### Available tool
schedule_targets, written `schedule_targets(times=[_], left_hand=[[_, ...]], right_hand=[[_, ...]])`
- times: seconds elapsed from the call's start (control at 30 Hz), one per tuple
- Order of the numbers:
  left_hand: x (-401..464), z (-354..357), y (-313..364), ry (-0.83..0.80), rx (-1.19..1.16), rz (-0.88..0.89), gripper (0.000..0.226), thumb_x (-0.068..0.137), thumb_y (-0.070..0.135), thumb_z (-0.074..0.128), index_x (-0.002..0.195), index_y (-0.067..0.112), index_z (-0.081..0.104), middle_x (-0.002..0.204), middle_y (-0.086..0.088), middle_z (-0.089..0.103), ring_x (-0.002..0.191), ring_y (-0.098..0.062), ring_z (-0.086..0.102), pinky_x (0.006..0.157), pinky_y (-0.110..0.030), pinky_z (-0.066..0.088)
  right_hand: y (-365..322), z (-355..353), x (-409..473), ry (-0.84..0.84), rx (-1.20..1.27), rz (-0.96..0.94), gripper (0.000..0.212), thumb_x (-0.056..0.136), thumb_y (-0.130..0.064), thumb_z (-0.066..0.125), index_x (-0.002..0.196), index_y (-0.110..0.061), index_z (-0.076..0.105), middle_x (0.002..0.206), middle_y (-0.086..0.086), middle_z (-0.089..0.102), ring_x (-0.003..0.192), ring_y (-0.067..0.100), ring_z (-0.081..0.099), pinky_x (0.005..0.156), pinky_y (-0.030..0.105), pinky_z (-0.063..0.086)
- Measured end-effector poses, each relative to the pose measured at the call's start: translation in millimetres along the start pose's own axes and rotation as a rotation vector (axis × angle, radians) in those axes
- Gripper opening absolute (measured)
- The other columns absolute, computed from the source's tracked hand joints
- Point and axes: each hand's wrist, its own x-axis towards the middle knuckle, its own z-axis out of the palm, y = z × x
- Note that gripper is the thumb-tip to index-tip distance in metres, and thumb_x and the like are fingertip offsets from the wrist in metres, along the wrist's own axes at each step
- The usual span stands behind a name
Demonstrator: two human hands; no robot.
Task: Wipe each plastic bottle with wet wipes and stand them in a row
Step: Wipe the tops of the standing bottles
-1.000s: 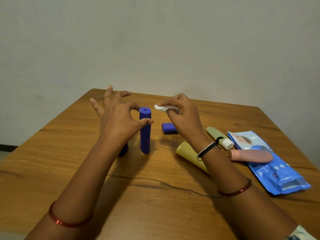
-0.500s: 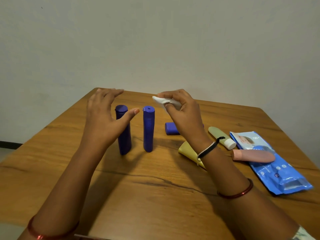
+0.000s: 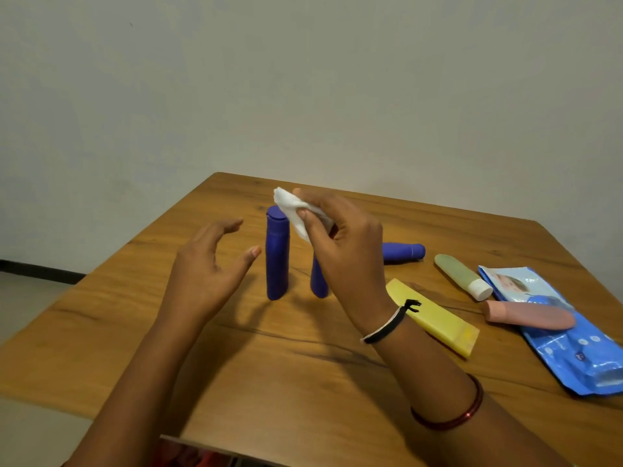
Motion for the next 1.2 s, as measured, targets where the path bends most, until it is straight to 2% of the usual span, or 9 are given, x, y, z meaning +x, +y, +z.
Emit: schedule_targets(times=[0.1,0.23,0.37,0.53,0.67,0.83,0.93,1.07,1.2], left_hand=[[1,3,0,-0.075,-0.086,-0.063,0.056,0.079,0.041,0.071,0.131,0.032,0.052,0.128,0.011,0.059,0.118,-0.001,0.048,0.091,-0.024,0.036],[10,19,8,-0.143,-0.146,-0.111,0.065,0.076,0.046,0.073,0.135,0.032,0.046,0.131,0.009,0.058,0.121,-0.003,0.049,0.094,-0.024,0.035],[14,32,16,-0.123,-0.133,-0.099,0.053,0.082,0.040,0.069,0.130,0.026,0.052,0.125,0.009,0.062,0.118,-0.008,0.054,0.090,-0.024,0.038],[10,37,12,-0.046,-0.111,-0.057,0.032,0.086,0.037,0.065,0.115,0.024,0.062,0.109,0.010,0.068,0.107,-0.010,0.060,0.091,-0.033,0.049],[9,40,9,0.000,-0.065,-0.028,0.030,0.086,0.041,0.063,0.111,0.025,0.063,0.104,0.010,0.068,0.102,-0.010,0.060,0.097,-0.049,0.045],[8,39,13,-0.024,-0.058,-0.059,0.049,0.076,0.057,0.052,0.113,0.026,0.061,0.108,0.009,0.067,0.106,-0.014,0.058,0.094,-0.048,0.047],[8,41,13,-0.039,-0.055,-0.064,0.054,0.071,0.066,0.046,0.110,0.032,0.058,0.107,0.012,0.067,0.108,-0.016,0.058,0.093,-0.048,0.048],[9,43,11,-0.046,-0.030,-0.085,0.051,0.072,0.065,0.049,0.108,0.032,0.058,0.106,0.011,0.067,0.106,-0.016,0.058,0.094,-0.048,0.047],[9,45,11,-0.036,-0.027,-0.072,0.047,0.074,0.063,0.049,0.107,0.031,0.058,0.103,0.011,0.067,0.102,-0.012,0.060,0.094,-0.048,0.047]], right_hand=[[0,10,8,-0.005,-0.068,-0.012,0.032,0.087,-0.003,0.060,0.116,-0.014,0.066,0.100,-0.001,0.068,0.086,0.003,0.056,0.072,0.012,0.043],[0,24,25,-0.115,-0.352,-0.133,0.034,0.081,0.004,0.061,0.110,-0.012,0.069,0.098,0.005,0.070,0.093,0.021,0.058,0.075,0.022,0.039],[2,33,26,-0.197,-0.450,-0.125,0.031,0.079,0.001,0.067,0.106,-0.013,0.072,0.088,0.003,0.073,0.084,0.022,0.054,0.068,0.029,0.037],[5,38,21,-0.203,-0.492,-0.175,0.029,0.072,-0.001,0.073,0.098,-0.015,0.073,0.079,0.000,0.072,0.074,0.013,0.036,0.067,0.030,0.032],[-1,31,20,-0.225,-0.475,-0.148,0.021,0.071,0.000,0.070,0.088,-0.011,0.075,0.075,0.002,0.071,0.073,0.016,0.042,0.063,0.029,0.036],[-16,16,20,-0.219,-0.392,-0.089,0.023,0.075,0.002,0.066,0.094,-0.008,0.075,0.067,-0.017,0.051,0.075,0.018,0.048,0.063,0.027,0.040],[-15,12,24,-0.202,-0.360,-0.053,0.027,0.081,-0.002,0.063,0.105,-0.011,0.072,0.082,0.001,0.063,0.084,0.019,0.052,0.066,0.014,0.032],[-8,18,28,-0.104,-0.345,-0.120,0.029,0.078,0.004,0.061,0.103,-0.007,0.071,0.087,0.006,0.070,0.085,0.023,0.055,0.068,0.024,0.039],[0,26,36,-0.200,-0.364,-0.118,0.031,0.082,0.005,0.058,0.106,-0.009,0.071,0.092,0.004,0.072,0.088,0.022,0.052,0.072,0.026,0.038]])
